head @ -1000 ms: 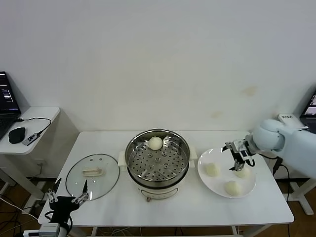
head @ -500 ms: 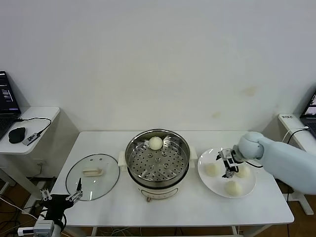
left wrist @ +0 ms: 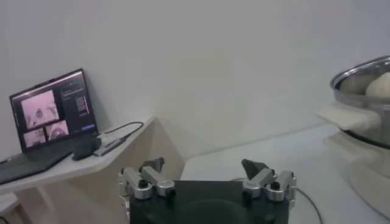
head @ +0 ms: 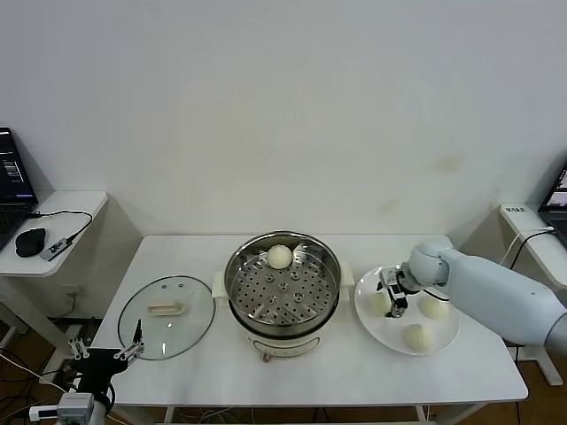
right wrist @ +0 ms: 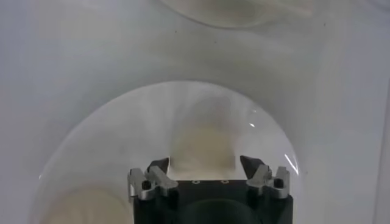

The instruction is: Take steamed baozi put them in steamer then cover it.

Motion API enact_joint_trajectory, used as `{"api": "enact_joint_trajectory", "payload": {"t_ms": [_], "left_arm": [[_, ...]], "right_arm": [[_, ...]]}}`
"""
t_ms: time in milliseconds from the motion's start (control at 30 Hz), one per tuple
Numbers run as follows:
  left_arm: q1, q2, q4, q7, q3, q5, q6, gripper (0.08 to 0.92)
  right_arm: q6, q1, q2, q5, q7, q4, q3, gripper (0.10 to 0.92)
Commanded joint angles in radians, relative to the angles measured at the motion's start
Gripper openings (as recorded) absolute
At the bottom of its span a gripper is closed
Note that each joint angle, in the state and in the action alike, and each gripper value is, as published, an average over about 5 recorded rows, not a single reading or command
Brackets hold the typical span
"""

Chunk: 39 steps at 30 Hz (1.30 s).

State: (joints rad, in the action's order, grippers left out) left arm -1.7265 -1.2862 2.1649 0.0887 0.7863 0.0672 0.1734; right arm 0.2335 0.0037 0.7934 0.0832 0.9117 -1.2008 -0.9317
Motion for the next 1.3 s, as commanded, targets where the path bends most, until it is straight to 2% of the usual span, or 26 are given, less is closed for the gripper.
{"api": "enact_joint_trajectory", "payload": {"t_ms": [33, 500, 867, 1067, 1300], "left_arm": [[0.001, 0.000, -0.001, -0.001, 0.002, 0.000, 0.001, 0.823], [-0.001, -0.001, 0.010, 0.000, 0.003, 0.001, 0.002, 0.823], [0.003, 0.001, 0.024, 0.001, -0.014, -0.001, 0.006, 0.823], [0.006, 0.007, 0.032, 0.002, -0.019, 0.002, 0.006, 0.823], [0.011, 0.001, 0.035, 0.002, -0.027, 0.002, 0.006, 0.823]], "right_arm": [[0.003, -0.011, 0.022, 0.006, 0.000, 0.022, 0.009, 0.681], [0.020, 0.122, -0.069, -0.051, 0.048, -0.065, -0.029, 0.587], [0.107, 0.526, -0.203, -0.319, 0.040, -0.296, -0.267, 0.590], [0.182, 0.773, -0.136, -0.493, 0.007, -0.387, -0.423, 0.594], [0.283, 0.855, 0.037, -0.690, -0.072, -0.435, -0.453, 0.594]]}}
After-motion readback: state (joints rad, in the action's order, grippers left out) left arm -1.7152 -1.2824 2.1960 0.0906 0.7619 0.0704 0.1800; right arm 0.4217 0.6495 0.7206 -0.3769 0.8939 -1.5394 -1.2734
